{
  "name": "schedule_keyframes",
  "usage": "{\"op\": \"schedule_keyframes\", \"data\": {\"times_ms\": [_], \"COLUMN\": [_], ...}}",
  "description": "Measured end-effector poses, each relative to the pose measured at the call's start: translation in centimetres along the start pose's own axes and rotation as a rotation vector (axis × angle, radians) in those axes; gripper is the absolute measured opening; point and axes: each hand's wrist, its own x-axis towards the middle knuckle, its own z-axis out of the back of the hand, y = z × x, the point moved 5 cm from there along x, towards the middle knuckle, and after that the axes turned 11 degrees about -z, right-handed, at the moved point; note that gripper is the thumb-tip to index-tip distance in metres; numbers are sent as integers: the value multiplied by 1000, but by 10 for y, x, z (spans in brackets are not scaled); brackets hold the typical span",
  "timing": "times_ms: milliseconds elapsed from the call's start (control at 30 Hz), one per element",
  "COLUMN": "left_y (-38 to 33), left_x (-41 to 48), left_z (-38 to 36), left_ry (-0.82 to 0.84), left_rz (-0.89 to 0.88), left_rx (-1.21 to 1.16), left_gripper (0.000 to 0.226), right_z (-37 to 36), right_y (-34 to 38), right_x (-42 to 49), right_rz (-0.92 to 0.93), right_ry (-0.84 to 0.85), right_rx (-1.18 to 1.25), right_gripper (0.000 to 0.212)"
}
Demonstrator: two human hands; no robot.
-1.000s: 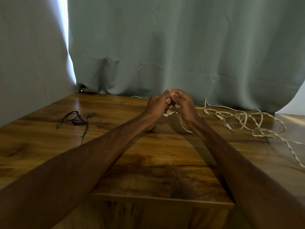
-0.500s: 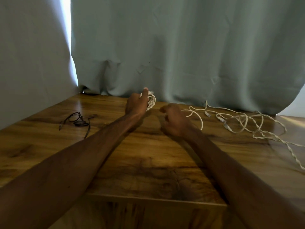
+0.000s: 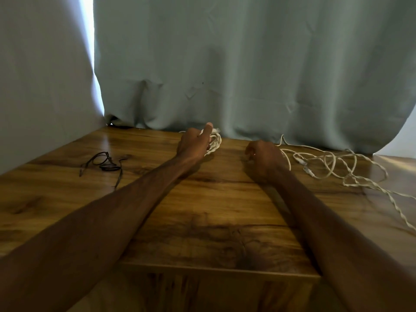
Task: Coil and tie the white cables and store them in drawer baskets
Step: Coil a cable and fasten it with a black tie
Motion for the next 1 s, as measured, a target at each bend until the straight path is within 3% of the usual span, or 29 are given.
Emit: {"op": "schedule_keyframes", "data": {"times_ms": [233,500,633,767,1000], "left_y": [-8,-29,-22,-14,6], "left_x": [2,-3,16,21,14], "left_z": [-2,42,95,159,206], "left_ry": [36,-5,-68,-178,-283], "left_rz": [-14,39,39,72,133], "left_rx": [-11,-23,8,26,-45], "left_gripper": [59,68,69,50,46], "right_z": [2,-6,-20,-38,-35], "right_y": [53,141,181,230,229], "right_x": [-24,-94,-114,-125,-109], "right_rz": [203,463,594,784,804], "right_ry": [-5,88,181,260,291], "right_rx": [125,359,482,462,378], "right_gripper": [25,6,29,45,21]}}
